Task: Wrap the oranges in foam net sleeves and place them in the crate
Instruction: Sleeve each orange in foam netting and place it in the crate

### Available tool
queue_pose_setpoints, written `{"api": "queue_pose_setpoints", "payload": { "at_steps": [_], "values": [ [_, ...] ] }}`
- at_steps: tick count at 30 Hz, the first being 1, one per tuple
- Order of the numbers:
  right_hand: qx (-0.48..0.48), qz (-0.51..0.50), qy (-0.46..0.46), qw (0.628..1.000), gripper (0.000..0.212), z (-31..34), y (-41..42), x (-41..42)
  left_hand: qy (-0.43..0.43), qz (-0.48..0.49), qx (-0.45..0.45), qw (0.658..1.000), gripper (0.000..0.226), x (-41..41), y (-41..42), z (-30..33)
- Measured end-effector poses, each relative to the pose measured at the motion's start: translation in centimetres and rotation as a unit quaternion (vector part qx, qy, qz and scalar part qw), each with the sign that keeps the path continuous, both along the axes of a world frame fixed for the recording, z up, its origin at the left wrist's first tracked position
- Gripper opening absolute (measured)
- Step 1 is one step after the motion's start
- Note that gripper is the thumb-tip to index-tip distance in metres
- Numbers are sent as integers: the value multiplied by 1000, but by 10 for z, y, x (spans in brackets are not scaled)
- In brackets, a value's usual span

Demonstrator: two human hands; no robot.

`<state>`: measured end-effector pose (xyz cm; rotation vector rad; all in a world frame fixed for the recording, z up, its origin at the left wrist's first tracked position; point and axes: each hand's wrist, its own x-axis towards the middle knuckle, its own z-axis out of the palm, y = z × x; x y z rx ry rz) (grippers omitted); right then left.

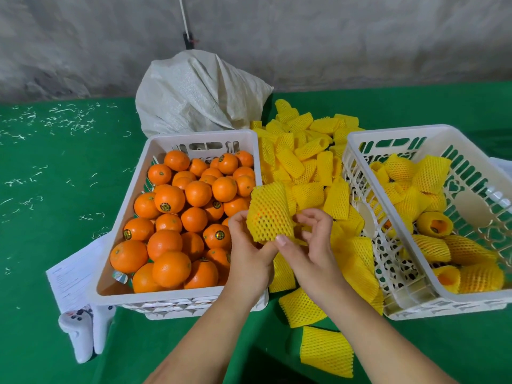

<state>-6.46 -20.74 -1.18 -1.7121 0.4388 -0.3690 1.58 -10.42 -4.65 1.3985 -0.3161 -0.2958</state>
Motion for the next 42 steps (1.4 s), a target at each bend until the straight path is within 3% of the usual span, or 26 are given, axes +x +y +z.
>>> {"api": "queue_pose_setpoints", "payload": {
  "at_steps": [2, 4, 7, 10, 13, 18, 24, 27, 30, 34, 36, 37, 38, 40, 41, 42],
  "values": [
    [101, 8, 19, 995, 81, 3, 6, 7, -49, -12, 30, 998, 62, 0, 0, -3],
    [95, -3, 21, 995, 72, 4, 13, 12, -80, -27, 56, 995, 67, -1, 0, -3],
    [103, -30, 7, 994, 59, 1, 20, 11, -57, -49, 67, 995, 71, 3, 3, -6],
    [129, -37, 15, 991, 60, -1, 19, 3, -39, -93, 98, 990, 64, 5, 2, -6],
    [164, 8, 36, 986, 79, -2, 9, -8, -73, -109, 131, 983, 51, 4, 1, -4],
    [239, 104, 34, 965, 79, 1, -15, -19, -160, -141, 164, 963, 46, -3, 0, 0],
    [285, 114, 3, 952, 65, -4, -34, -23, -265, -57, 270, 924, 34, -19, -14, 5],
    [329, 93, -27, 939, 64, -6, -31, -23, -289, 17, 341, 894, 44, -27, -25, 10],
    [327, 10, -52, 944, 79, -14, -34, -22, -334, -1, 379, 863, 54, -40, -39, 16],
    [307, -38, -60, 949, 63, -15, -82, -30, -445, -23, 368, 816, 44, -28, -28, 15],
    [297, -94, -66, 948, 58, -13, -122, -36, -401, 32, 411, 818, 41, 1, -5, 9],
    [284, -130, -70, 947, 59, -11, -143, -38, -344, 50, 480, 806, 46, 20, 8, 5],
    [254, -168, -72, 950, 67, -9, -162, -38, -280, 36, 581, 763, 54, 36, 20, 1],
    [213, -232, -54, 948, 97, -8, -189, -34, -194, -70, 751, 627, 68, 54, 37, -9],
    [230, -253, -38, 939, 112, -10, -198, -31, -182, -123, 783, 582, 70, 58, 39, -14],
    [236, -257, -21, 937, 115, -12, -203, -29, -184, -156, 793, 559, 69, 58, 39, -18]
  ]
}}
